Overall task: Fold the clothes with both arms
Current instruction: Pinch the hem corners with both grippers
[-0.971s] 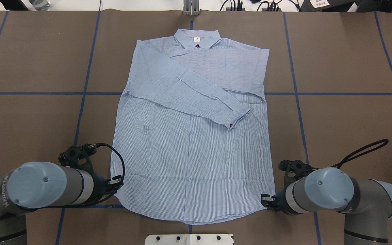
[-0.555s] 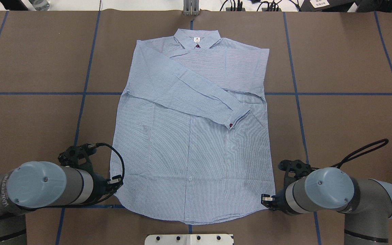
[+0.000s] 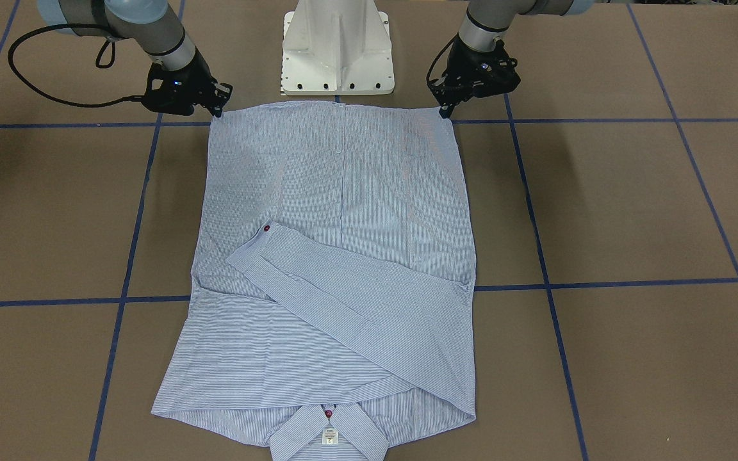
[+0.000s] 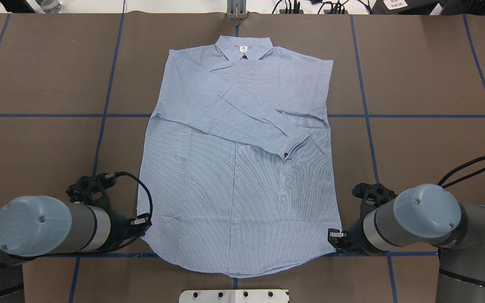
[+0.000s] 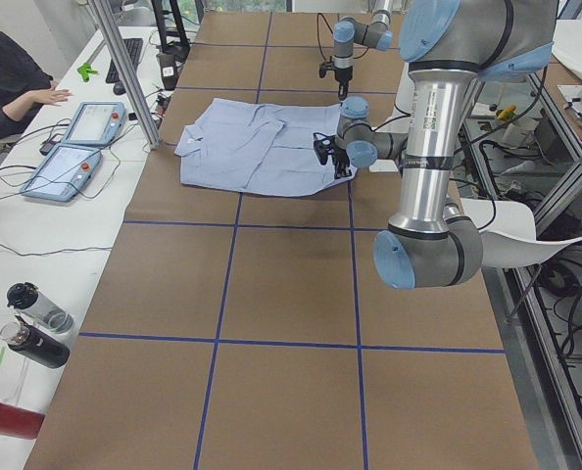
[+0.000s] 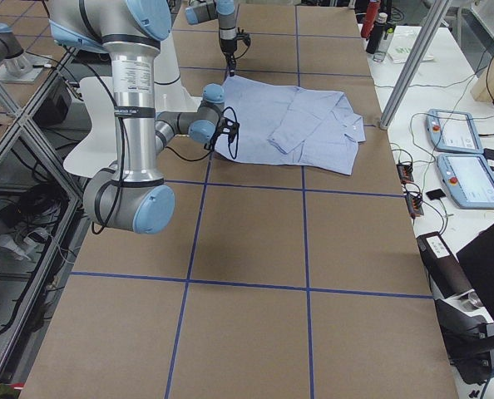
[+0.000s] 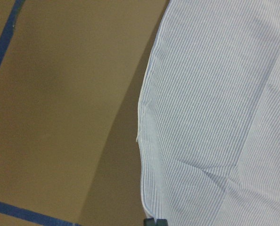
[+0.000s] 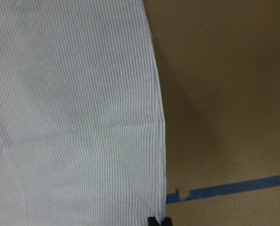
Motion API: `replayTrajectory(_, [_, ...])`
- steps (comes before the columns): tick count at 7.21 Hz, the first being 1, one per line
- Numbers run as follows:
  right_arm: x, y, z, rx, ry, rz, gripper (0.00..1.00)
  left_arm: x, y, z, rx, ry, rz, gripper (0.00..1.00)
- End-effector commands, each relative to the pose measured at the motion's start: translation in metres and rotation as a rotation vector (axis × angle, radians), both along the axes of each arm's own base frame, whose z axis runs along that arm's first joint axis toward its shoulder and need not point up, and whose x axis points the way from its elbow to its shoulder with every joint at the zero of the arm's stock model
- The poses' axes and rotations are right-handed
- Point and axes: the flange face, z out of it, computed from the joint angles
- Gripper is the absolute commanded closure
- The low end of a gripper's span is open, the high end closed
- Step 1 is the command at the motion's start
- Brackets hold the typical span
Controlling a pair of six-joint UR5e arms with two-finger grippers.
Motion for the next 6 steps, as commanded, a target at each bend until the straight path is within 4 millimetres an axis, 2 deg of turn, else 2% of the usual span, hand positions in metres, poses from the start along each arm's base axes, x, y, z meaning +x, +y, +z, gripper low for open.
replayTrajectory(1, [0.032, -0.011, -0.030, -0.044, -0.085, -0.029, 1.00, -0.022, 0.008, -0.023, 0.002, 0.024, 0.002, 1.00])
replayTrajectory(3, [0.041, -0.006, -0.045, -0.049, -0.123, -0.053, 1.00, -0.031, 0.022, -0.035, -0.036, 0.001, 0.040, 1.00])
replayTrajectory(4, [0.053, -0.004, -0.052, -0.060, -0.142, -0.068, 1.00, -0.029, 0.032, -0.037, -0.062, 0.006, 0.060, 1.00])
replayTrajectory(6, [0.082, 0.003, -0.052, -0.077, -0.153, -0.092, 1.00, -0.023, 0.058, -0.042, -0.149, 0.012, 0.110, 1.00])
